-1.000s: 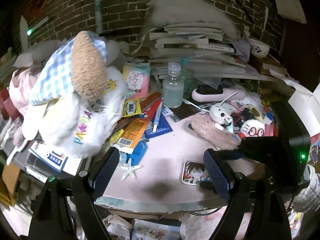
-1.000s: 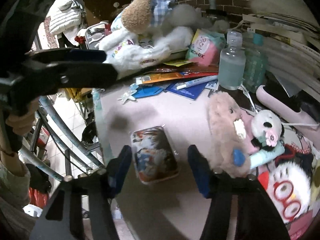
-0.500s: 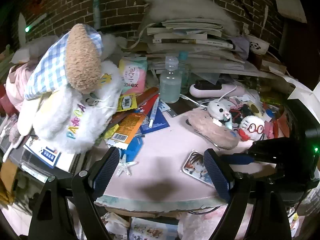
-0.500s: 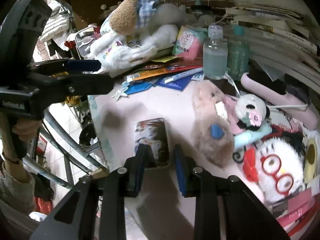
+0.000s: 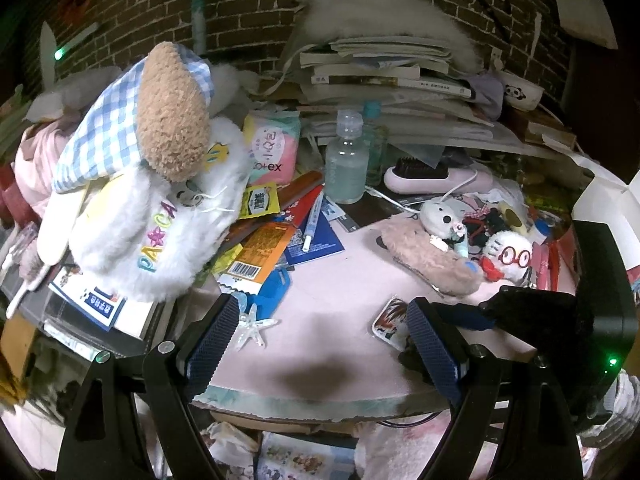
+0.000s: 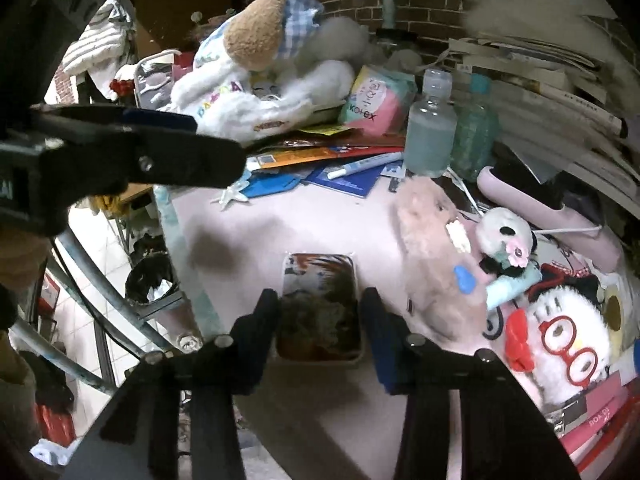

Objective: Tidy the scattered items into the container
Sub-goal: 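Move the right gripper to the photo tin and close on it, then carry the photo tin in the right gripper into the box and release, then grasp the pink fuzzy plush with the left gripper and lift, then carry the fuzzy plush in the left gripper into the box and release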

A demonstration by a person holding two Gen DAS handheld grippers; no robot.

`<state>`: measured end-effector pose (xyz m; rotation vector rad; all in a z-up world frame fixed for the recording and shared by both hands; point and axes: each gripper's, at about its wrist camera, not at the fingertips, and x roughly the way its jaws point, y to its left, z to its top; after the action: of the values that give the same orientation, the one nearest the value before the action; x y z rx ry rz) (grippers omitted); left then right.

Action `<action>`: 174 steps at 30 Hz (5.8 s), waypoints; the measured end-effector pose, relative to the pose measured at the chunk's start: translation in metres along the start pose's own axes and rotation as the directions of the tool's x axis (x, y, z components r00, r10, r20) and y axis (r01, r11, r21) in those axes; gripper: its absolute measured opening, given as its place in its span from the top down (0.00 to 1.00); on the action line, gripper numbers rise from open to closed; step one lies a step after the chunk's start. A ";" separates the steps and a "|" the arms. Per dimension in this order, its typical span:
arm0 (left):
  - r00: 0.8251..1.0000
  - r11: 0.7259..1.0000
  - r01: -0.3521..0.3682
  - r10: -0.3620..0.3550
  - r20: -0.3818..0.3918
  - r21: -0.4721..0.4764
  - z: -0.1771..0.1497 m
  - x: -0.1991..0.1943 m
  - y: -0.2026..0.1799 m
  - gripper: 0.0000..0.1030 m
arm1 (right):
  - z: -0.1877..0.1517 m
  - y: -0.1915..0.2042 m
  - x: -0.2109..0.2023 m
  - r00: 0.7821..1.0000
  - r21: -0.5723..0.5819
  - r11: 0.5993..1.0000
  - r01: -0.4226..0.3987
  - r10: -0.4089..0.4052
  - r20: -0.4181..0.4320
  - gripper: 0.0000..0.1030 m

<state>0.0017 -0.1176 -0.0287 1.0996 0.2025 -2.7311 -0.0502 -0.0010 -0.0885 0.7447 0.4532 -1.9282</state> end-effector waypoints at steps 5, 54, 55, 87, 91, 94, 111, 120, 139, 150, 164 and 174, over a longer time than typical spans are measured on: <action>1.000 1.000 0.002 -0.002 -0.008 0.001 -0.002 0.003 -0.001 0.19 | -0.002 -0.005 -0.006 1.000 0.028 1.000 0.012 -0.013 0.014 0.62; 0.993 0.982 0.116 -0.115 -0.010 0.151 0.014 0.026 -0.082 0.19 | -0.067 -0.248 -0.193 0.775 0.398 0.786 0.473 -0.157 -0.612 0.61; 0.994 0.981 0.110 -0.110 -0.010 0.157 0.014 0.027 -0.083 0.18 | -0.068 -0.247 -0.193 0.771 0.394 0.786 0.476 -0.158 -0.616 0.60; 0.981 0.984 0.161 -0.150 -0.125 0.078 0.017 0.101 -0.101 0.48 | -0.005 -0.087 -0.224 0.961 0.318 0.914 0.251 -0.275 0.030 0.21; 0.981 0.982 0.159 -0.146 -0.124 0.099 0.017 0.097 -0.105 0.61 | -0.009 -0.077 -0.209 0.964 0.327 0.920 0.216 -0.255 0.080 0.21; 0.985 0.983 0.145 -0.133 -0.112 0.111 0.018 0.093 -0.105 0.67 | -0.012 -0.068 -0.199 0.968 0.319 0.929 0.188 -0.230 0.098 0.21; 0.992 0.987 0.121 -0.124 0.028 0.101 0.027 0.040 -0.077 0.78 | -0.030 -0.055 -0.170 0.986 0.347 0.932 0.106 -0.144 0.085 0.21; 0.966 0.967 0.188 -0.213 0.146 0.170 0.053 -0.012 -0.095 0.78 | -0.038 -0.054 -0.169 0.980 0.370 0.920 0.127 -0.174 0.098 0.21; 0.808 0.669 0.521 -0.586 -0.054 0.530 0.083 -0.035 -0.300 0.78 | -0.099 -0.047 -0.209 0.978 0.276 0.949 0.151 -0.185 0.102 0.21; 0.813 0.600 0.565 -0.522 -0.259 0.566 0.067 -0.004 -0.382 0.76 | -0.132 -0.059 -0.217 0.982 0.302 0.942 0.148 -0.175 0.065 0.21; 0.829 0.643 0.535 -0.524 -0.194 0.548 0.076 0.002 -0.379 0.33 | -0.141 -0.071 -0.210 0.977 0.349 0.921 0.173 -0.206 0.060 0.21; 0.850 0.725 0.443 -0.527 0.011 0.527 0.086 -0.038 -0.306 0.21 | -0.129 -0.073 -0.196 0.969 0.376 0.909 0.180 -0.231 0.093 0.21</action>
<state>-0.0986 0.1680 0.0763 1.0361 -0.3331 -3.4704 -0.0117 0.2393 -0.0528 0.8202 0.0869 -2.2820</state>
